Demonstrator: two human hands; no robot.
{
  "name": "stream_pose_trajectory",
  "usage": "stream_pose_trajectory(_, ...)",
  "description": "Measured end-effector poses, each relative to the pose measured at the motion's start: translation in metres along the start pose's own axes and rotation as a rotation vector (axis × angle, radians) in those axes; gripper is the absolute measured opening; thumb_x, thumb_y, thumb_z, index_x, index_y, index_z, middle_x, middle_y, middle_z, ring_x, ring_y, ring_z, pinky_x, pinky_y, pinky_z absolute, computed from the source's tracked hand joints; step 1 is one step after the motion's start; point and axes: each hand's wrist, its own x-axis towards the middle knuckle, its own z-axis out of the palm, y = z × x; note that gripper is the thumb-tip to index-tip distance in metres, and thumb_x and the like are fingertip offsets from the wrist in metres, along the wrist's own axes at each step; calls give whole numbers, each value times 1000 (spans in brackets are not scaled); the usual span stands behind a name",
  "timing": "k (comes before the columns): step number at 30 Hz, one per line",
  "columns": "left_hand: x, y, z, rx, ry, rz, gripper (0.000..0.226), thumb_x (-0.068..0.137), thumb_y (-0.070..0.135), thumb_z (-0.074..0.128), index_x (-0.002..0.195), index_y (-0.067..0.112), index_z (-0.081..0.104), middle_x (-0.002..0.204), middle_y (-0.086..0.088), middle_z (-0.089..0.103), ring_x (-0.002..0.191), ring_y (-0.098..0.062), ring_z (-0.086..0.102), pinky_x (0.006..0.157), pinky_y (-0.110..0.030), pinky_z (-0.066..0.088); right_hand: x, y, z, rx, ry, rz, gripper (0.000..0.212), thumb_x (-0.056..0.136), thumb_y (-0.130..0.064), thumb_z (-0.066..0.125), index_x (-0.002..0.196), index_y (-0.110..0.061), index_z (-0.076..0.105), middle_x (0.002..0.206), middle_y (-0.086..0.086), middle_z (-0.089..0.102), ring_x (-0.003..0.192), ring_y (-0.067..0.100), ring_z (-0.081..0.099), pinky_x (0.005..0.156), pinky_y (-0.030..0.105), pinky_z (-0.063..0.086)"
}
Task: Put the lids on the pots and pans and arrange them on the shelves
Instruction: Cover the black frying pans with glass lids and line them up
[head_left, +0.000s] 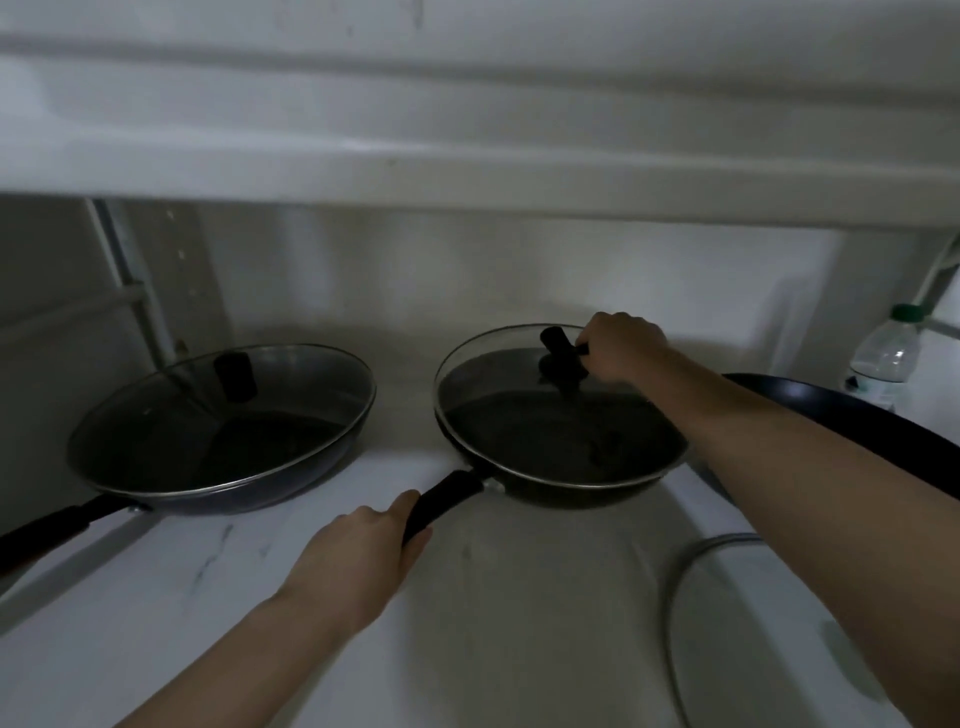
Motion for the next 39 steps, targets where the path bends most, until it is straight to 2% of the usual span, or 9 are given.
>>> stream_pose_trajectory(6,-1,0,0,49,6,4,36,96,46,32,125,28,41,55,7,31,44,-9,28,42,-21,22,22,0,16,-47,-39,46,25,86,-15,56,110,-12,63,94,9,60,77,25,54,69,32,44)
stream_pose_trajectory(10,0,1,-3,44,-11,4,32,96,47,32,118,27,42,56,6,32,46,-10,31,42,-20,21,24,2,27,-50,-53,45,26,85,-13,56,110,-12,63,88,8,58,75,25,54,67,31,43)
stream_pose_trajectory(18,0,2,-4,40,-12,3,32,96,45,33,120,27,43,56,6,33,46,-10,31,43,-20,22,25,0,32,-9,-58,12,25,85,-13,55,108,-11,64,87,9,59,73,25,56,64,32,44)
stream_pose_trajectory(26,-1,3,-5,68,-11,-11,35,96,48,31,125,30,39,57,7,33,46,-9,30,41,-19,21,24,-2,30,-14,-86,18,25,85,-11,55,108,-9,63,72,5,51,73,24,55,65,31,44)
stream_pose_trajectory(31,-2,4,-7,39,-1,-17,34,96,47,33,122,29,42,56,7,33,44,-8,30,41,-20,20,21,-1,31,-39,-70,13,22,85,-13,55,105,-8,63,69,3,49,65,20,52,62,29,42)
stream_pose_trajectory(33,-3,5,-7,24,-12,-19,34,96,47,33,123,29,42,56,8,34,45,-8,31,40,-19,20,17,-3,26,-23,-94,0,26,85,-21,58,107,-8,62,75,4,54,71,22,56,63,29,44)
stream_pose_trajectory(36,-5,5,-10,-40,-22,-31,30,94,48,35,116,30,45,60,6,42,50,-11,43,42,-19,24,1,-3,17,20,-37,-53,44,84,-33,61,119,-8,56,108,11,61,95,28,60,78,34,48)
stream_pose_trajectory(38,-4,6,-18,-67,-1,-46,34,90,54,38,113,31,48,77,6,56,70,-17,60,50,-22,39,-22,-1,11,88,78,-120,49,84,-34,62,125,-8,52,121,12,55,106,30,56,85,37,47)
stream_pose_trajectory(39,-3,8,-25,-59,28,-56,41,86,59,40,117,33,49,91,6,61,85,-18,64,61,-26,47,-36,0,8,129,123,-155,52,84,-35,63,127,-9,50,124,11,54,110,29,54,88,38,46)
